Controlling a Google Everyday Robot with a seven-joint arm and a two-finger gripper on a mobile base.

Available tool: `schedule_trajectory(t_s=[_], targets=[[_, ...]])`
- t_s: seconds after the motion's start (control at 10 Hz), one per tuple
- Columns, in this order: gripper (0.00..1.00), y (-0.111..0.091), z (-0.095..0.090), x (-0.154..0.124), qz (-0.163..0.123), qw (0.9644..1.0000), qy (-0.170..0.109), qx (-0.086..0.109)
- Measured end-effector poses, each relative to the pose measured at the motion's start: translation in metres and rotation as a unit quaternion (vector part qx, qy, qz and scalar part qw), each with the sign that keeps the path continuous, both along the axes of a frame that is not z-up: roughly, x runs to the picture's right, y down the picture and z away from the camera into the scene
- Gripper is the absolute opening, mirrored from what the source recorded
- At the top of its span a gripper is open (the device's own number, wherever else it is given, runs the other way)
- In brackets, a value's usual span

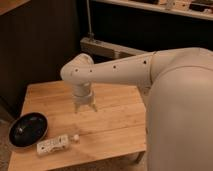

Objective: Place the bottle in the ceramic bowl

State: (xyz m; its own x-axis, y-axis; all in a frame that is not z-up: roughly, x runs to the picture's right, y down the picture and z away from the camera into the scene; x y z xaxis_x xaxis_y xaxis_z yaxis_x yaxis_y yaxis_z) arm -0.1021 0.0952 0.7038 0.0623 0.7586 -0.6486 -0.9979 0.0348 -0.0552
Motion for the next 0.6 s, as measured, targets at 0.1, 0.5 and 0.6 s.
schedule_trajectory(t_s=[0.1,0.5,0.6], targets=[[0.65,0.0001,0.0001,0.0001,0.000,1.0000,0.000,0.000],[0.65,0.0007,0.0010,0.0006,0.000,1.0000,0.001,-0.001],[0.65,0.0008,0.0009,0.0005,0.000,1.0000,0.001,-0.001]])
